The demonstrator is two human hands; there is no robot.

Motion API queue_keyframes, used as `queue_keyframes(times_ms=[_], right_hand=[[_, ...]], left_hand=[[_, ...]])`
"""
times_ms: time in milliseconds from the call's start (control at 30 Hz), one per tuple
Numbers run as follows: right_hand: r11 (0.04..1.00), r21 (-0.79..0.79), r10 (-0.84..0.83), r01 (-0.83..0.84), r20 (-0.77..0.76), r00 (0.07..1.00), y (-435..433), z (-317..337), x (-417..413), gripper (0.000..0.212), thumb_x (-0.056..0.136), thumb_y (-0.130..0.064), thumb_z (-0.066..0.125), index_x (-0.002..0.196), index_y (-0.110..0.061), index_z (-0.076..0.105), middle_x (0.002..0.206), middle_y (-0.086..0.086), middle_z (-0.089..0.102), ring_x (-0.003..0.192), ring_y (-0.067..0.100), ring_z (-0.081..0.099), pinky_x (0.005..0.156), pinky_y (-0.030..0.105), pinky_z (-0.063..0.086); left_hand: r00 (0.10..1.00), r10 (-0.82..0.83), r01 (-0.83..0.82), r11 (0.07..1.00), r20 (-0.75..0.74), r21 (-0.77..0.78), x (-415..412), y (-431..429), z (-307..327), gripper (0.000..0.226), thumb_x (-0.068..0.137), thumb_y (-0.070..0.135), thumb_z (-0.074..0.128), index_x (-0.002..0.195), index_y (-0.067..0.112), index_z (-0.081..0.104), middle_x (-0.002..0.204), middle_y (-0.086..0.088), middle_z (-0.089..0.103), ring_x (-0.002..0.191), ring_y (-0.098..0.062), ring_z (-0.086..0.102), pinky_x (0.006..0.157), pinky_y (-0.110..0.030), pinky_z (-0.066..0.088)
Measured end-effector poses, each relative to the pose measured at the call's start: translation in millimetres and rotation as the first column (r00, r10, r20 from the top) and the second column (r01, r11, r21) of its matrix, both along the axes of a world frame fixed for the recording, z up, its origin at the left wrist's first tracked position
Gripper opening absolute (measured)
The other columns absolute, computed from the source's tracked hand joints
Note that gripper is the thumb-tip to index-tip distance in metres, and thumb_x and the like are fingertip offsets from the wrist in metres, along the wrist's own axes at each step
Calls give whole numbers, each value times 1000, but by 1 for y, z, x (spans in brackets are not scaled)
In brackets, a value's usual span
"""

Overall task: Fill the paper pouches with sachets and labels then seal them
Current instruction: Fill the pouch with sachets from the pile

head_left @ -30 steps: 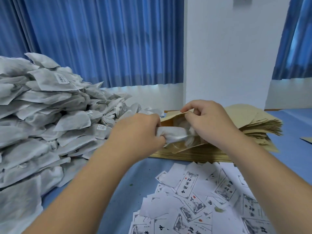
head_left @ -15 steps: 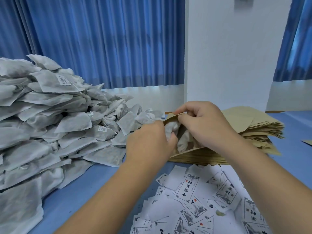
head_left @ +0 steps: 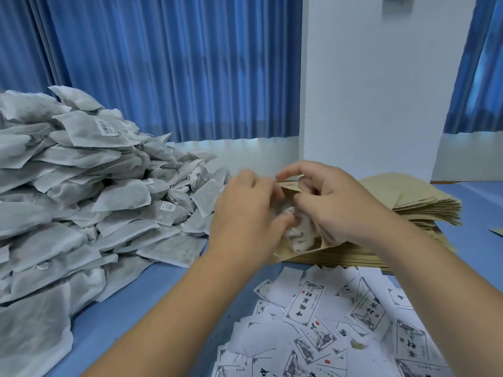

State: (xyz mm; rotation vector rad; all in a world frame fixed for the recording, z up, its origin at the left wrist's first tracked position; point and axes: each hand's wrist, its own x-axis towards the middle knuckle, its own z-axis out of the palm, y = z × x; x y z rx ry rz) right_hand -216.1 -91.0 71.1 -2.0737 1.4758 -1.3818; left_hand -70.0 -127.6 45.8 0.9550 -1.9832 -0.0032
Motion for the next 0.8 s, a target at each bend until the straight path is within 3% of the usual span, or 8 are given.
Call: queue_keyframes(times_ms=[67,167,267,433,533,600,700,800], right_hand=[[1000,10,27,-27,-20,999,3,2,1,43,82,7,49,105,-27,62,56,-3,36,36,6,44,35,10,32],[997,20,80,-79,-50,996,6,2,5,45,81,7,47,106,-28,60,56,-5,34,39,7,39,40,11,33],[992,23,125,-124,-66,990,8,2,12,41,84,8,44,105,-23,57,57,-4,30,48,9,32,45,19,34],[969,53,239,-240,38,970,13,5,19,38,87,13,43,110,-17,49,59,0,27,40,6,30,39,15,32],[952,59,300,-301,32,953,15,5,26,32,88,14,43,103,-14,48,61,4,26,46,6,28,46,14,36],[943,67,325,-326,15,946,17,4,30,29,88,14,44,97,-14,46,60,0,28,53,9,29,54,19,35],[944,86,320,-319,-6,947,19,4,32,28,88,14,45,93,-14,46,58,-6,31,53,8,31,53,20,36],[985,41,175,-170,-185,967,18,5,32,28,87,6,48,90,-22,48,57,-8,37,52,6,35,50,16,36]], left_hand=[[998,48,-50,997,-37,-55,4,-4,1,63,58,45,83,110,28,50,106,9,39,104,-16,44,85,-32,33],[999,-14,11,997,39,75,8,-5,3,88,51,54,80,126,38,36,117,13,37,111,-12,46,92,-34,37],[995,-76,63,978,61,198,8,-2,3,76,54,51,77,114,45,32,113,14,45,103,-14,54,86,-42,46],[999,30,-34,994,41,105,6,-3,4,63,64,35,70,117,45,38,92,10,52,86,-19,58,71,-41,49],[962,231,-220,972,145,-87,8,-7,0,39,74,25,60,110,34,48,81,9,36,76,-21,50,56,-33,35],[945,305,-279,941,120,-193,12,-8,-3,24,76,21,57,98,27,51,77,9,30,68,-21,40,52,-30,26],[951,293,-269,941,95,-207,16,-10,-4,19,75,17,59,81,26,43,72,10,31,63,-26,46,48,-29,26],[936,288,-257,952,204,-169,17,-14,-6,17,78,17,54,87,28,44,74,8,32,67,-24,47,49,-29,21]])
